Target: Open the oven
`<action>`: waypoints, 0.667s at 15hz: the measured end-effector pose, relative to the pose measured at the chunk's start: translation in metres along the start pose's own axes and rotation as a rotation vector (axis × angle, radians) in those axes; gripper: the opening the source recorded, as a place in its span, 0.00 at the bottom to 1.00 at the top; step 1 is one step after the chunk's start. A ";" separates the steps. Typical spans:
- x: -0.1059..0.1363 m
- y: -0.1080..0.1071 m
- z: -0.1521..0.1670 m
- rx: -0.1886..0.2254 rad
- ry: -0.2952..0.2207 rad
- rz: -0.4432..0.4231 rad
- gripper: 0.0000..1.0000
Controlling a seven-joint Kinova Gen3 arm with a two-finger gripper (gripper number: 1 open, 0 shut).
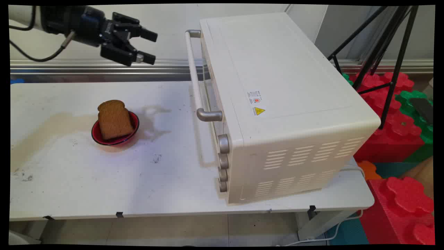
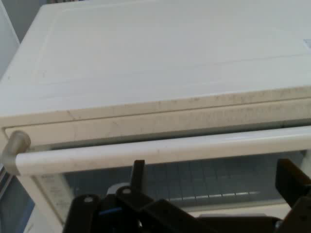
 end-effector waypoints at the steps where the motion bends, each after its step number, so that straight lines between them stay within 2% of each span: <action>1: 0.002 -0.003 0.005 -0.001 0.004 0.001 1.00; 10: 0.008 -0.016 0.045 -0.016 0.022 0.005 1.00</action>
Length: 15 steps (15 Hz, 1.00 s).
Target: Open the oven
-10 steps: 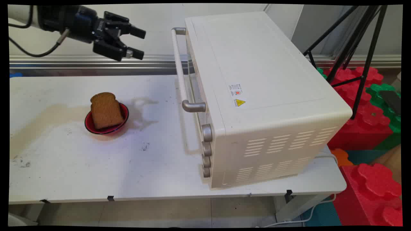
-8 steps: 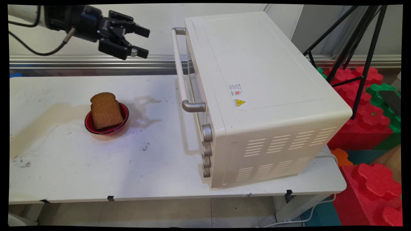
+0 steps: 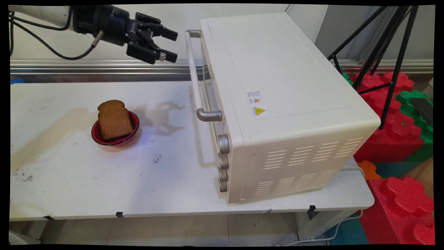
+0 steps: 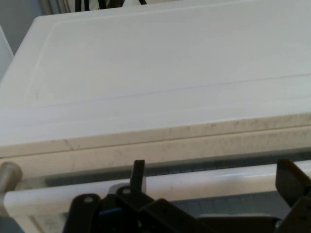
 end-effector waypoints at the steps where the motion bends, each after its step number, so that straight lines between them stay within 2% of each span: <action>1: 0.000 -0.001 0.003 -0.002 0.001 -0.001 1.00; 8: 0.000 -0.003 0.018 -0.013 0.006 -0.003 1.00; 9: 0.000 -0.002 0.019 -0.014 0.008 -0.003 0.00; 15: -0.001 -0.001 0.027 -0.020 0.008 -0.006 0.00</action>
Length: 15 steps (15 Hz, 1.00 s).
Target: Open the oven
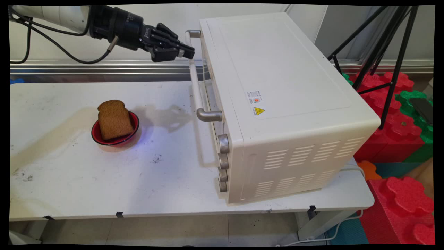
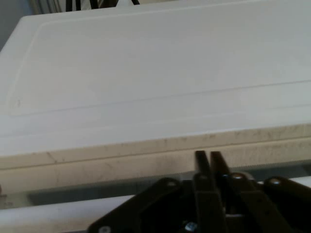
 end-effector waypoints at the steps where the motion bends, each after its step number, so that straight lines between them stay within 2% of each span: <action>1: -0.001 0.000 0.002 0.001 -0.003 -0.001 0.00; 15: -0.012 0.000 0.031 0.007 -0.009 -0.026 0.00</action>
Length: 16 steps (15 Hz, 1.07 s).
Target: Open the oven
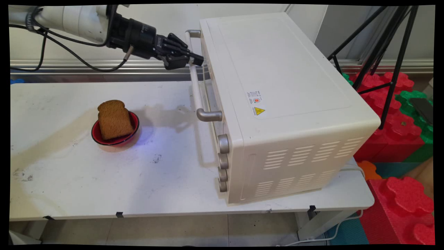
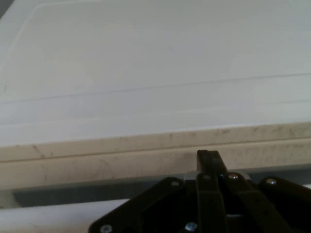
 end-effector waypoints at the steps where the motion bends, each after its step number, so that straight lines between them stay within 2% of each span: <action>1: -0.001 0.000 0.002 0.001 0.000 -0.002 0.00; 9: -0.012 0.001 0.004 0.007 -0.031 -0.001 0.00; 16: -0.030 0.003 -0.012 0.012 -0.082 -0.002 0.00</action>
